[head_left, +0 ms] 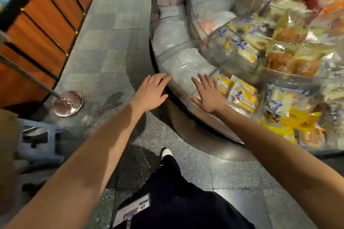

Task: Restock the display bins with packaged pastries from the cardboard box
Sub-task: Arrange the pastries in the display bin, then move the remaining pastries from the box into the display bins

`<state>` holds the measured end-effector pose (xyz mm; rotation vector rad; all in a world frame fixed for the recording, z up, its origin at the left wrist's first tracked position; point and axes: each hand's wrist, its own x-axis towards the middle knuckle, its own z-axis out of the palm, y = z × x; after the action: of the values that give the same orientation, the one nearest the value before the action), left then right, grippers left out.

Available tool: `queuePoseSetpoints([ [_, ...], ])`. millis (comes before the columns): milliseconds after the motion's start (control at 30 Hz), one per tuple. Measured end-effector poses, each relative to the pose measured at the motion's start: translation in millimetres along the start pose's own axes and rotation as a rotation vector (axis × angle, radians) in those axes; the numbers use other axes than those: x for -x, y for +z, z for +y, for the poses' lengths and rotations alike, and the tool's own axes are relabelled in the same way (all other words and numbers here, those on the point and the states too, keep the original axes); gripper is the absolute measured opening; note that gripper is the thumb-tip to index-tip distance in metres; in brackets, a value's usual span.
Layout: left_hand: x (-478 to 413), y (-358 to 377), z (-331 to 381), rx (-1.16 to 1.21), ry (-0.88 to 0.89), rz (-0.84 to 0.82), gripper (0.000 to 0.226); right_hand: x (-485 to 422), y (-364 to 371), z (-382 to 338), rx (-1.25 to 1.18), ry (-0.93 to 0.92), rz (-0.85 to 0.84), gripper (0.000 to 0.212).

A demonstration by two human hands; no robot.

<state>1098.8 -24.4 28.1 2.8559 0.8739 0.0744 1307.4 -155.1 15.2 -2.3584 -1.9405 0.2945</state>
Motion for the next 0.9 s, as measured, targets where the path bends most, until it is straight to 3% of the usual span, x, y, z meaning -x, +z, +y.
queuePoseSetpoints([
  [400, 295.7, -27.3, -126.8, -0.068, -0.625, 0.070, 0.071, -26.0, 38.4, -271.3, 0.074, -0.591, -0.081, 0.071],
  [467, 351.3, -28.2, -143.8, -0.072, -0.660, 0.086, 0.071, -23.2, 48.0, -328.2, 0.086, -0.659, -0.099, 0.073],
  [700, 543.1, -40.2, -209.5, -0.102, -0.912, 0.095, 0.072, 5.6, 91.3, -529.6, 0.023, -0.787, -0.156, 0.074],
  [900, 685.2, -47.9, -282.5, -0.083, -1.037, 0.004, 0.075, 30.4, 127.4, -679.4, -0.020, -0.824, -0.180, 0.072],
])
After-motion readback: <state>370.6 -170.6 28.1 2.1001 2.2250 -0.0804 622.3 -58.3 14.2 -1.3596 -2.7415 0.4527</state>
